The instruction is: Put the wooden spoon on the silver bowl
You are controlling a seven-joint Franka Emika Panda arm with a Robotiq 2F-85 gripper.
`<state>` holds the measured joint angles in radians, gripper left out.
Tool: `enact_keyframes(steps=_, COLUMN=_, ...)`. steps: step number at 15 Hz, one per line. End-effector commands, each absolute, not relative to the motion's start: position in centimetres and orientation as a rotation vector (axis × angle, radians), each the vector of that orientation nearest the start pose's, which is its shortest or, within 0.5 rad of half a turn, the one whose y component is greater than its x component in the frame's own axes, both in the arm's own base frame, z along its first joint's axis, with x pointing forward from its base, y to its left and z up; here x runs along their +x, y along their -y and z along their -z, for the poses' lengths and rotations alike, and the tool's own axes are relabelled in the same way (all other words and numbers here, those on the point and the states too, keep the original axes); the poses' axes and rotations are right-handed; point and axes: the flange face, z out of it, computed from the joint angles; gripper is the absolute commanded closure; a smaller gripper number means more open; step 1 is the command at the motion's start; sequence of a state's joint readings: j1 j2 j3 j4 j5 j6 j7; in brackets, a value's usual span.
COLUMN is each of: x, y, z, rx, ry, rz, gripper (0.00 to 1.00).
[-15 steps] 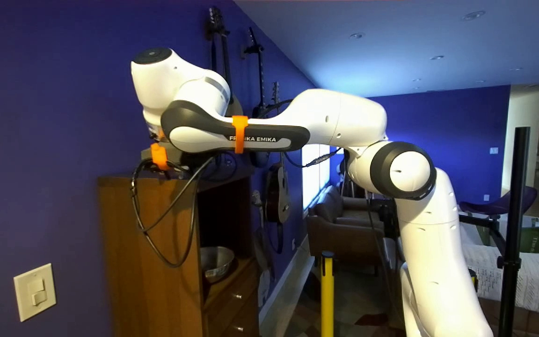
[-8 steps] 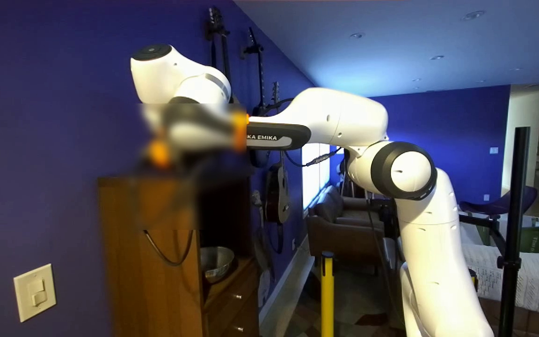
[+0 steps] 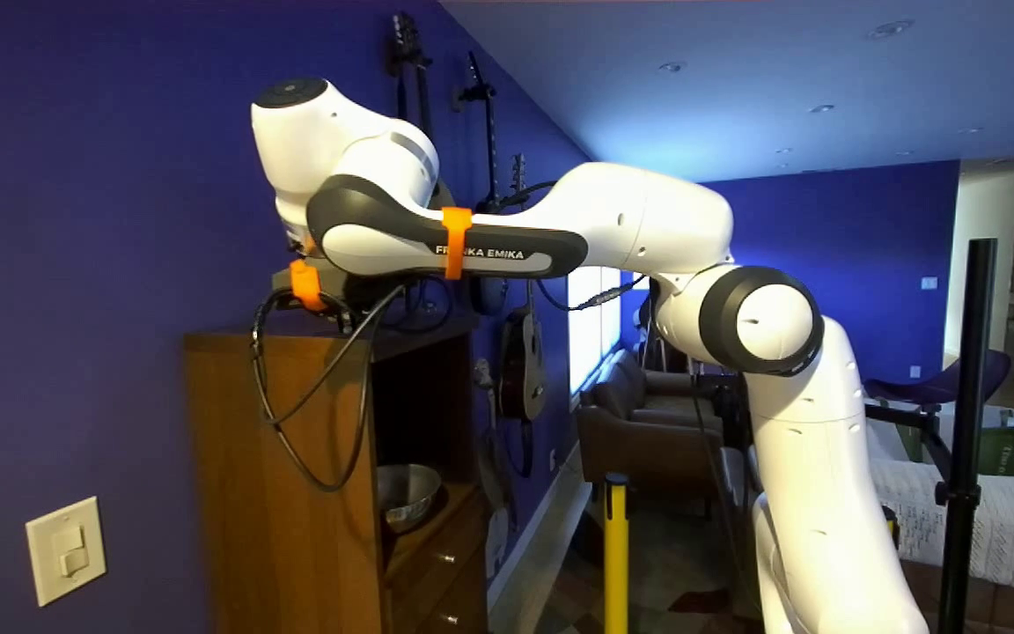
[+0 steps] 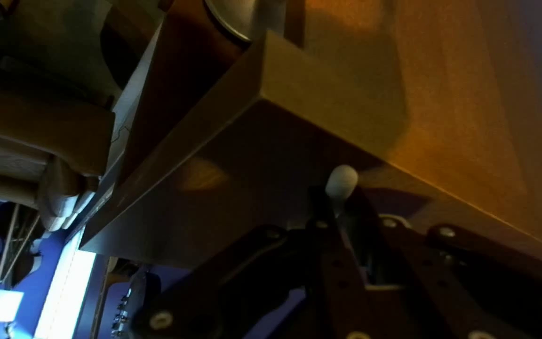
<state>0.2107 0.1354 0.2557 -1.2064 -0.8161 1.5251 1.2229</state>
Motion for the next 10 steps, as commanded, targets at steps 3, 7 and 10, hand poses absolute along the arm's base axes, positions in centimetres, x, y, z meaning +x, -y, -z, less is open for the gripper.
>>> enact_keyframes(steps=3, x=52.9, y=-12.2, z=-78.5, rx=-2.74, ry=-1.765, rz=1.231, gripper=0.97)
enact_keyframes(steps=7, x=50.6, y=-6.6, z=-79.8, rx=-2.57, ry=-2.12, rz=1.212, gripper=0.97)
enact_keyframes(steps=10, x=48.1, y=-2.3, z=-80.6, rx=-2.419, ry=-2.378, rz=1.167, gripper=0.97)
